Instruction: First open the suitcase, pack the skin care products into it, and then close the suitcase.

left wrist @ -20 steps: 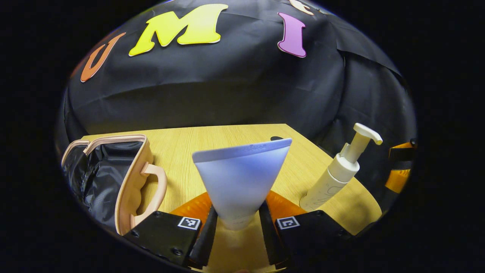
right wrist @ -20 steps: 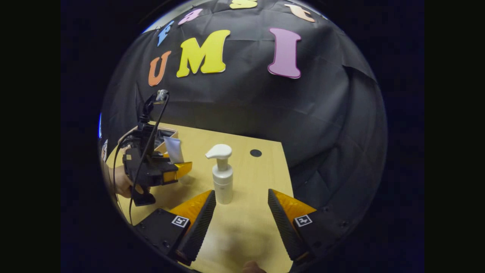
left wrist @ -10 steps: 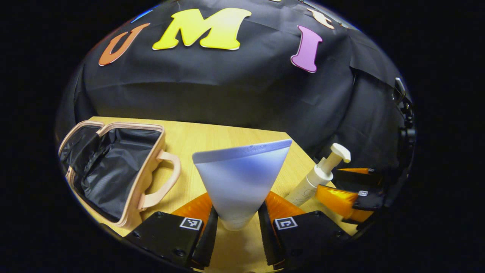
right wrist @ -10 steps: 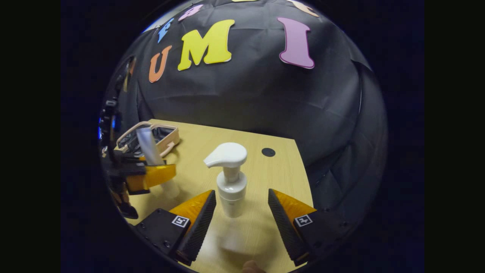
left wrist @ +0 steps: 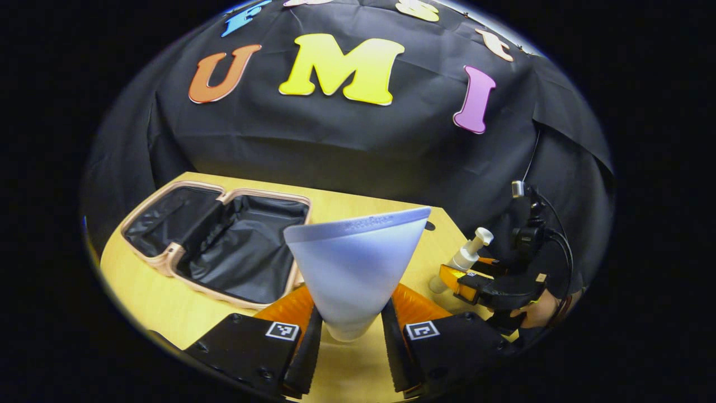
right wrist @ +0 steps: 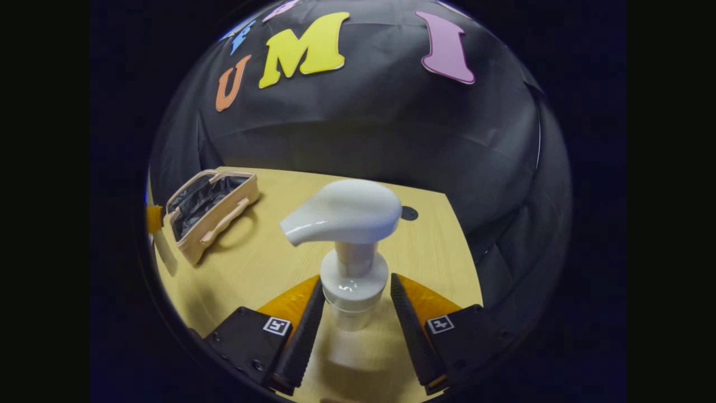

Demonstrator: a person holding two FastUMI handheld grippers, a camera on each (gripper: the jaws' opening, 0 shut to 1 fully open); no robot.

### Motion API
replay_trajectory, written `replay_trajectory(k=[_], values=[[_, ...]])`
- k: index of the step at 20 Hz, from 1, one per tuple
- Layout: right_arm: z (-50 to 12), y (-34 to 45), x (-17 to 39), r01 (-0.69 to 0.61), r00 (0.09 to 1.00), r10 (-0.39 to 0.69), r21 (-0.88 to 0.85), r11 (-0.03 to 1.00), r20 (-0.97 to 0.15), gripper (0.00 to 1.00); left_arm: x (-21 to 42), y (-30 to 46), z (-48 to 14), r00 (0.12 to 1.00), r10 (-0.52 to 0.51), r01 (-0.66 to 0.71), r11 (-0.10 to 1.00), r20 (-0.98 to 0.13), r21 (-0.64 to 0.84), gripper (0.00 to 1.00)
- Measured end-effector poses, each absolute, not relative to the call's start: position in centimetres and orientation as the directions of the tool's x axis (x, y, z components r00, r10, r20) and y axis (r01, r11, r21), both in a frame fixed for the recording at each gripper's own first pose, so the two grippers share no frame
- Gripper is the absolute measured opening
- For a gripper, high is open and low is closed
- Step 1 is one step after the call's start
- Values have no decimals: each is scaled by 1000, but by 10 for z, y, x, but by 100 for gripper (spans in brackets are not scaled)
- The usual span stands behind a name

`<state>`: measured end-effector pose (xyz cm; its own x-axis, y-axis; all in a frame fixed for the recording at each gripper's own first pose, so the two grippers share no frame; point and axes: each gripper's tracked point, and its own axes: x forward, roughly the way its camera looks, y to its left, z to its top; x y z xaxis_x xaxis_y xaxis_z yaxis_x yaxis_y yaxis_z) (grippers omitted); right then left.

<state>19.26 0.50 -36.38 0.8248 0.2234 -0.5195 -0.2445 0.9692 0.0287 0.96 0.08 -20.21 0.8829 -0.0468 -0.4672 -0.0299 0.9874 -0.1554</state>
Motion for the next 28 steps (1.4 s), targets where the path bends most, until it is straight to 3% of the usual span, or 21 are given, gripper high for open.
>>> replay_trajectory(k=[2, 3, 7, 17, 21, 28], values=[[-367, 9, 193, -226, 824, 212, 38, 973, -525, 67, -2, 23, -196, 882, -11, -69, 986, -471, -153, 55], [-365, 8, 192, -213, 829, 198, 32, 977, -523, 57, -5, 37, -193, 883, 9, -89, 985, -470, -148, 54], [-363, 13, 187, -181, 832, 162, 17, 983, -531, 50, -18, 80, -184, 871, 72, -142, 984, -486, -108, 55], [-310, 31, 101, -150, 839, 136, 17, 989, -527, 49, 8, 157, -175, 866, 88, -136, 989, -493, -63, 55], [-281, 46, 64, -112, 839, 138, 81, 990, -526, 49, 40, 189, -207, 835, 88, -132, 990, -543, -43, 55], [-265, 75, 37, -96, 848, 102, 38, 995, -521, 49, 86, 207, -274, 745, 47, -85, 996, -665, -25, 55]])
